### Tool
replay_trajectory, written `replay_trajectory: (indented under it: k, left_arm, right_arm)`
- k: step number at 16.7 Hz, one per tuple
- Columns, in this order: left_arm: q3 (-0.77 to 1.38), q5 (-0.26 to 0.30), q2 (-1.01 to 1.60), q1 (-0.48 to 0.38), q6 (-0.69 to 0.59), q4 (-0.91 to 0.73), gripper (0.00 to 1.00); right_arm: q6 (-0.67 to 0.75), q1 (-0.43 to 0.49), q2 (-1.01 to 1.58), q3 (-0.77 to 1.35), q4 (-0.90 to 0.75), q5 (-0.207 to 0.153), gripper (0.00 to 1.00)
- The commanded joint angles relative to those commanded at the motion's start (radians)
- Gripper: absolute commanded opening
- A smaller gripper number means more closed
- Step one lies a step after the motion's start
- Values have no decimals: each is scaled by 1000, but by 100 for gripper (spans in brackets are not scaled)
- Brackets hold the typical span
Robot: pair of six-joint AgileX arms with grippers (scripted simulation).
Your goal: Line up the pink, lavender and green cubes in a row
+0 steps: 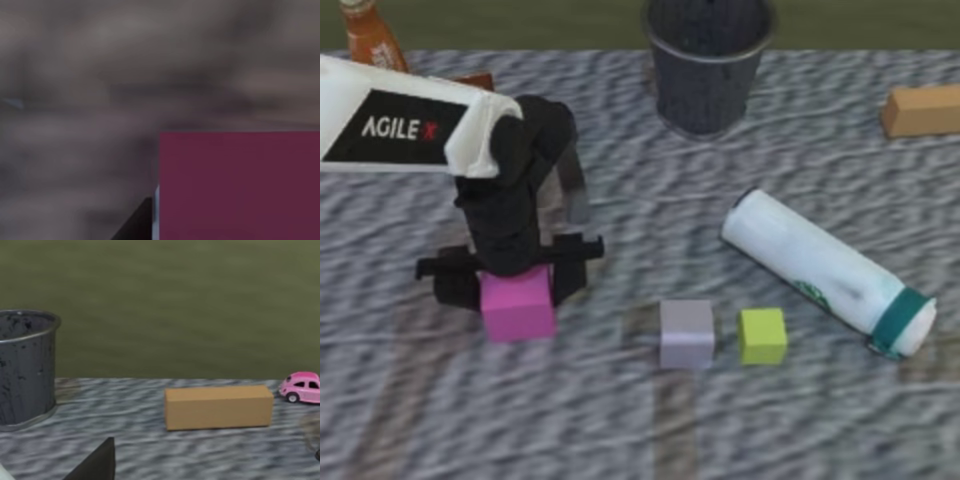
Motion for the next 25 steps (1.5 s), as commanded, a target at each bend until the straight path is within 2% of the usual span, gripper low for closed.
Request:
replay_trajectory:
  k: [6,7,16,25]
  left_arm:
    - [0,0,0,0,0,0,2]
    - [0,0,0,0,0,0,0]
    - [4,-4,-12,1,3,-9,0]
    - [133,-4,-121,20,0,-248,0]
  right_arm:
    - [0,0,0,0,0,0,100]
    - [0,0,0,0,0,0,100]
    - [0,0,0,0,0,0,100]
    - [0,0,0,0,0,0,100]
